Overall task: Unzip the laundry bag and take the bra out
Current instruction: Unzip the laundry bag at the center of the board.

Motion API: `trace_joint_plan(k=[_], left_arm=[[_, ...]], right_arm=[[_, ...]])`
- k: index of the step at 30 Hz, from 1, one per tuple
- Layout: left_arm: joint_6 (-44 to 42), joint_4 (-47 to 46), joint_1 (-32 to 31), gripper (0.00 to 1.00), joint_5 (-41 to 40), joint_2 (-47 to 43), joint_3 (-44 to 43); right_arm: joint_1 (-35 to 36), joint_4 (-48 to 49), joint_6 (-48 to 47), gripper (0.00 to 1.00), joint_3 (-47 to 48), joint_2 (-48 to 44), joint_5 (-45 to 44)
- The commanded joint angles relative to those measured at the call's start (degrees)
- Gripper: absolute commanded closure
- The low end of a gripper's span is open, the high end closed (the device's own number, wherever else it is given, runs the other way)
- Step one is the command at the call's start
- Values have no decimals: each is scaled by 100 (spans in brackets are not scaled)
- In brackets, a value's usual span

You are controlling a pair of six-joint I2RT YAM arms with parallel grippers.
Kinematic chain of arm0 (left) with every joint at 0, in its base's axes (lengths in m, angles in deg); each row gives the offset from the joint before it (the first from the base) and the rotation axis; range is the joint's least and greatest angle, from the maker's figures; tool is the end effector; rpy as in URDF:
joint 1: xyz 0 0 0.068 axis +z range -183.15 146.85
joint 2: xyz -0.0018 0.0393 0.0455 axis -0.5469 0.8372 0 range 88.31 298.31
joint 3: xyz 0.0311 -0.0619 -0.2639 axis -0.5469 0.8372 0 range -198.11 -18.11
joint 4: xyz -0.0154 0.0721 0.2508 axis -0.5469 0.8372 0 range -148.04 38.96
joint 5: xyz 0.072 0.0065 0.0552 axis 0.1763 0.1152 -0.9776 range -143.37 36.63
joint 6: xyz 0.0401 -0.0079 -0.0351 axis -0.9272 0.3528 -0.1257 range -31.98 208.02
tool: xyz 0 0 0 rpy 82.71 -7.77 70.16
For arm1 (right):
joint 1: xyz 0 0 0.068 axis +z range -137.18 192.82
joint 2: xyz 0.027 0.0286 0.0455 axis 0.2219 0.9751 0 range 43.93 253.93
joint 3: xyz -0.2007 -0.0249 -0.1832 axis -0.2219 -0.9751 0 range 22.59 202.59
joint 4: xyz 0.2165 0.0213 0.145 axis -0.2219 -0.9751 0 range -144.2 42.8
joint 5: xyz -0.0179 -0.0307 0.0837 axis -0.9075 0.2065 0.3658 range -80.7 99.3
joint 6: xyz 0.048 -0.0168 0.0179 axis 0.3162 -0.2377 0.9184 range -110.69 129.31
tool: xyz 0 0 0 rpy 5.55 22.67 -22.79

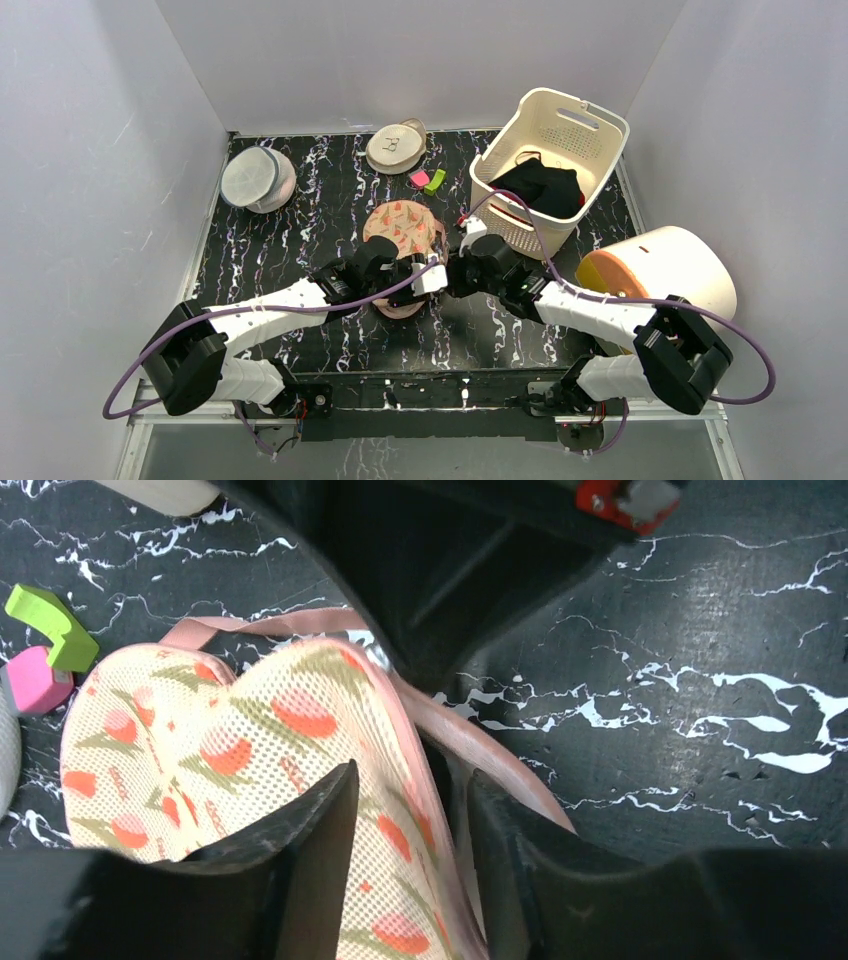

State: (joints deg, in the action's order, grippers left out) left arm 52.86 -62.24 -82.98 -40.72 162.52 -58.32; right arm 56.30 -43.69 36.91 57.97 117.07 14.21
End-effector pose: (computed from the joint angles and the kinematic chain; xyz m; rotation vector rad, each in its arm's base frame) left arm 0.1741 -0.2184 0.2263 1.5150 1.4544 -0.3853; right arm 0.1897 0.1841 0.2020 -0.3661 2.2498 0.7799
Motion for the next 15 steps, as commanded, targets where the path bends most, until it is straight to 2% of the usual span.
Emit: trace_joint_plan(k=[1,8,15], left_arm=[[11,53,-39,52,332,-245,-81],[14,149,-51,41,920,-465,-48],[85,174,-63,38,991,-579,4]], right_arm=[[356,618,211,100,222,37,-41],[621,680,273,100,356,131,-262],[626,629,273,100,329,71,-394]])
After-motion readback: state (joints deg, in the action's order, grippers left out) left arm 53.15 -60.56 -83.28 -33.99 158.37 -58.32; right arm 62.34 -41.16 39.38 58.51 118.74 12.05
